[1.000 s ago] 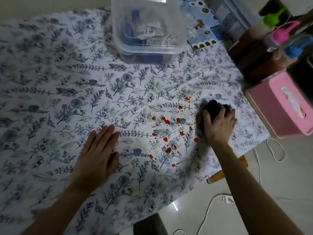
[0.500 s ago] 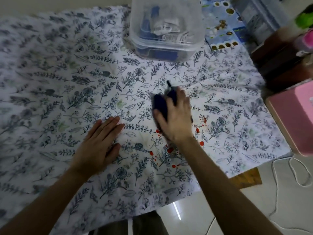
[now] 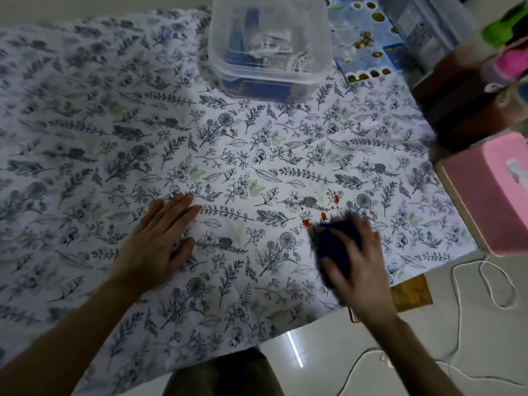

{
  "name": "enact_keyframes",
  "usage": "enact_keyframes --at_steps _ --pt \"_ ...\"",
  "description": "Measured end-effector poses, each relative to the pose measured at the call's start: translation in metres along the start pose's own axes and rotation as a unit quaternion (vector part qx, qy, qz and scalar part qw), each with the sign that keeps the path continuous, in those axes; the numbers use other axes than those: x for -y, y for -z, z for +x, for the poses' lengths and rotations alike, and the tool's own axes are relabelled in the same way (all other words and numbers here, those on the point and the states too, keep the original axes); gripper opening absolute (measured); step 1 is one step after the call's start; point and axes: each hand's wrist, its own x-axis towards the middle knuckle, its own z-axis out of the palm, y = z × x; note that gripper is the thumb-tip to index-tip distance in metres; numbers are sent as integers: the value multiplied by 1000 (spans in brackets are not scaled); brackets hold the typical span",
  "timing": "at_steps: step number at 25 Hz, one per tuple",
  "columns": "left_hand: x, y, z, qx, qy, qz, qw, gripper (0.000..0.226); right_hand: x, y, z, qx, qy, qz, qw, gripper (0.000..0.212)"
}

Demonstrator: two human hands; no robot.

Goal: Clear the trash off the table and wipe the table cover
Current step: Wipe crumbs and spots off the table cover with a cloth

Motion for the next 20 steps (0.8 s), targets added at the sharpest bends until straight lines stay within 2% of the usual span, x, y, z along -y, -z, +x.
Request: enact_keyframes --at_steps 5,8,10,15,18,20 --pt "2 -2 0 3 8 6 1000 59 -37 13 77 -82 -168 -26 982 72" --pt "3 -3 1 4 11 8 1000 59 -8 3 124 -81 -197 -53 976 74" --pt "3 -3 0 5 12 12 1000 59 26 -10 135 -66 -165 -50 983 68" --pt "0 -1 1 7 12 21 1000 59 107 -40 96 -34 8 -10 999 53" --pt "0 0 2 6 11 22 1000 59 104 -43 50 29 140 -10 990 52" --pt "0 0 2 9 15 22 1000 59 76 -36 25 62 181 -26 981 54"
